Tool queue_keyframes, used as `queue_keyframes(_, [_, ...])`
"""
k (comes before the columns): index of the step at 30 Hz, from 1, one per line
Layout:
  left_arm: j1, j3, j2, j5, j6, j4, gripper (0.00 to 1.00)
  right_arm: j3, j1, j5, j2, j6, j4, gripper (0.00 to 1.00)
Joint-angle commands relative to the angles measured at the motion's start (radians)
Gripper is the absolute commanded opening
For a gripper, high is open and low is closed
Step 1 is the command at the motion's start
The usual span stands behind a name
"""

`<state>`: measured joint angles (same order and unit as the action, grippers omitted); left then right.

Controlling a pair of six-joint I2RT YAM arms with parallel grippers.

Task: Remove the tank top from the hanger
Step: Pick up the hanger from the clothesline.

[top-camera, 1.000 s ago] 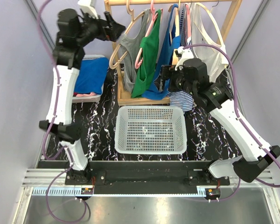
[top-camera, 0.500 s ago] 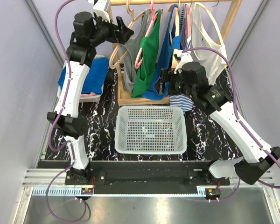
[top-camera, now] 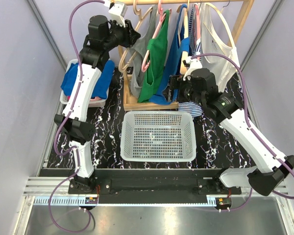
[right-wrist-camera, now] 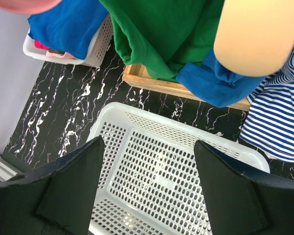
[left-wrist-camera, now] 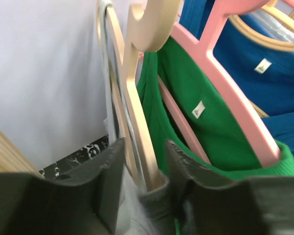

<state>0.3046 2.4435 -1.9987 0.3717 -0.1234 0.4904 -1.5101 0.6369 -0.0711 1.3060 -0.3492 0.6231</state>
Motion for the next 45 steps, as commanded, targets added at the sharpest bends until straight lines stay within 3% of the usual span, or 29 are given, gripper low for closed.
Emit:
queue_keyframes(1, [0.028,0.009,-0.006,-0.091,0.070,-0.041,0.26,0.008,0.010,-0.032,-0.062,-0.005,-0.051,0.83])
queue_keyframes(10, [0.041,0.028,0.009,-0.183,0.090,-0.067,0.00,0.065,0.010,-0.032,-0.105,-0.011,-0.076,0.84])
queue_keyframes(20, [0.068,0.051,0.103,-0.395,0.205,-0.190,0.00,0.105,0.010,-0.016,-0.119,-0.030,-0.099,0.79])
queue_keyframes(33, [0.068,0.019,0.228,-0.317,0.206,-0.107,0.00,0.125,0.010,0.010,-0.113,-0.039,-0.114,0.76])
queue_keyframes(45, [0.068,-0.198,0.561,-0.212,0.243,0.123,0.00,0.076,0.010,-0.032,-0.137,-0.008,-0.143,0.80])
